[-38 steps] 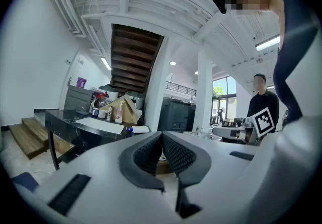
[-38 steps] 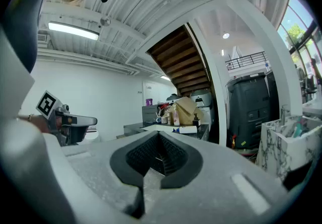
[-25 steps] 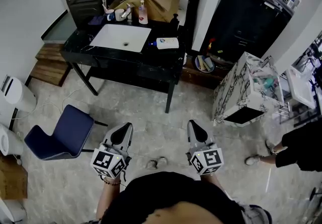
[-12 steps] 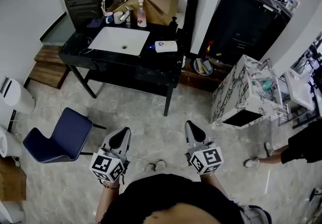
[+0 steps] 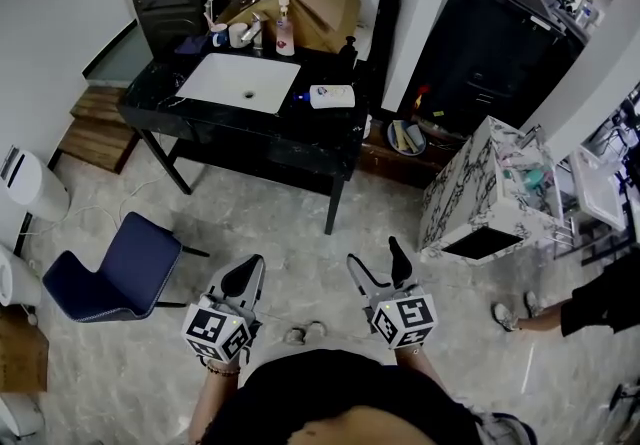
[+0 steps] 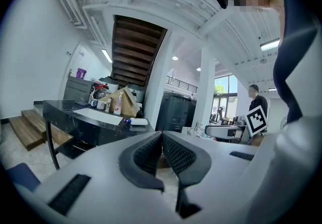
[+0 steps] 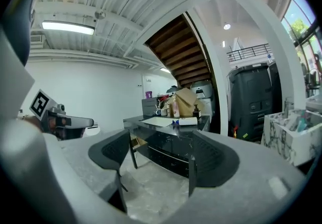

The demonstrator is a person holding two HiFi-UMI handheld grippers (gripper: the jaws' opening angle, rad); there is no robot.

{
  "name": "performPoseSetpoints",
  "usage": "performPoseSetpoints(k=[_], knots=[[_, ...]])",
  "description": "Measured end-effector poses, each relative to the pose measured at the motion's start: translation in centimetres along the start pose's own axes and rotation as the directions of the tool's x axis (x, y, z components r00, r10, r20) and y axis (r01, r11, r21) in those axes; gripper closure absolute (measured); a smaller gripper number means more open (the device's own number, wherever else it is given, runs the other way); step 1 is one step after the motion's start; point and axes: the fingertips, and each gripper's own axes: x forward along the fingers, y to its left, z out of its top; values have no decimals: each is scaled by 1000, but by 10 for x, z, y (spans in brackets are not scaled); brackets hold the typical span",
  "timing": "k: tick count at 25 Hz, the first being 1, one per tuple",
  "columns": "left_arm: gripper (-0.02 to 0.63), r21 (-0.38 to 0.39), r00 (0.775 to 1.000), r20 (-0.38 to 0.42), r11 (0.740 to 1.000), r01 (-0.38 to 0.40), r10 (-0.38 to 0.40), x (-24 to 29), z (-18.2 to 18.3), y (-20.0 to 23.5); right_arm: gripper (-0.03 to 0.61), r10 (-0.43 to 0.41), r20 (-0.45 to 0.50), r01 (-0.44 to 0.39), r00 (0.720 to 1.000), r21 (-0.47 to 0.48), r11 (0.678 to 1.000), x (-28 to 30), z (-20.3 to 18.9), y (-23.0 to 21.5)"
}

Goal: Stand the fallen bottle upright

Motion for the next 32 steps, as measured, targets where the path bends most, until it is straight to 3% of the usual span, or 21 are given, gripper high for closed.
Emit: performPoseSetpoints(k=[3,11,17,21,25,32], knots=[[611,0,1000,3,1000,-9,9,9,0,1,181,5,-3,-5,1000,17,1000,4,0,-10],[611,-6,999,26,1000,-23,23,34,-5,-11,180,33,-8,-33,999,-3,999,11,-1,-39],[611,-26,999,-6,999,-34,34,37,-20,-20,181,142,-58,-147,988,-95,985,9,-8,-33],[611,-41,998,-18,998,-57,56,40,-24,-9,181,152,-80,-161,985,-123,979,18,-17,-35],[611,-38,998,-4,997,-70,70,53,-17,8,181,141,-24,-143,990,-95,985,34,-5,-44],[611,-49,999,3,998,-44,44,104,-3,49,181,155,-20,-156,988,-112,981,89,8,-56]])
